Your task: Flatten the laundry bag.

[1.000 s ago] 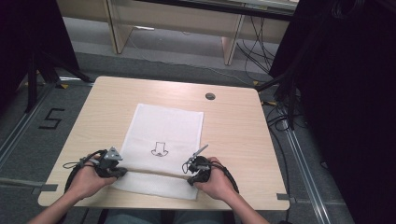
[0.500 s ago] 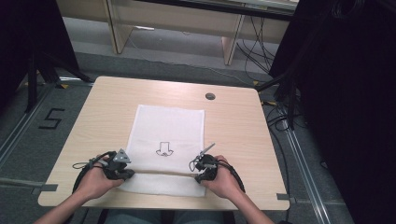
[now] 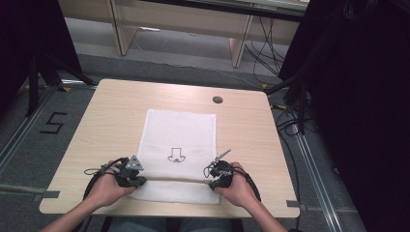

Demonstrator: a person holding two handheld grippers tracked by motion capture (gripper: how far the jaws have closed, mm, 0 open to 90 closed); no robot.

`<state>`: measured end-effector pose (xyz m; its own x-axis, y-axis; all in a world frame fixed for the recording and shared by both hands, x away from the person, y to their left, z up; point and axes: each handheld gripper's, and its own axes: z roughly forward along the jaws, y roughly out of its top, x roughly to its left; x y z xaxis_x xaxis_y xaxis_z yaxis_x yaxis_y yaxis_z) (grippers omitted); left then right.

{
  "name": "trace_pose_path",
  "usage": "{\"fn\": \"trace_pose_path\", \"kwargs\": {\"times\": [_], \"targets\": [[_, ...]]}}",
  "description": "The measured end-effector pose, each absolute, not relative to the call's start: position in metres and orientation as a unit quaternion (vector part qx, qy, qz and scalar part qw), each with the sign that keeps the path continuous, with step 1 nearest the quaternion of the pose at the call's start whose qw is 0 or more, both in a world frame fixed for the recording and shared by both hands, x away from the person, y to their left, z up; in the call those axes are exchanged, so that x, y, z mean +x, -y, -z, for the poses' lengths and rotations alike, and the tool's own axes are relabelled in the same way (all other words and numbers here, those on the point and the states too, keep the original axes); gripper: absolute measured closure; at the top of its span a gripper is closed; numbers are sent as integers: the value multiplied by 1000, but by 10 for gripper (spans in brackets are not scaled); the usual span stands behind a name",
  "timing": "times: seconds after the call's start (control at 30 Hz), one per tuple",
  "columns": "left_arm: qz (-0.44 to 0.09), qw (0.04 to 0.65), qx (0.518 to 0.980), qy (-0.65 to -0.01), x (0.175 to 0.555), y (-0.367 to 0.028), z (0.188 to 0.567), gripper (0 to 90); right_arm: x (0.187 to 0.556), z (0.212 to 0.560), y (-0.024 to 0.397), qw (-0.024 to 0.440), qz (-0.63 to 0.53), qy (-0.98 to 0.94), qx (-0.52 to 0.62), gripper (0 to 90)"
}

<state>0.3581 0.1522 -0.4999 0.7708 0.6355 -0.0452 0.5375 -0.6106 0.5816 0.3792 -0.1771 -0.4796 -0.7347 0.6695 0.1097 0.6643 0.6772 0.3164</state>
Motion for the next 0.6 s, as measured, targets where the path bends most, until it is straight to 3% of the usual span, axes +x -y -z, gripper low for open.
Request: {"fn": "trace_pose_path", "kwargs": {"times": [0.4, 0.6], "targets": [[-77, 314, 890, -321, 358, -158, 498, 814, 378, 479, 182, 4, -182, -911, 371, 889], [-94, 354, 870, -329, 355, -163, 489, 762, 380, 458, 196, 43, -245, -885, 393, 848]]}}
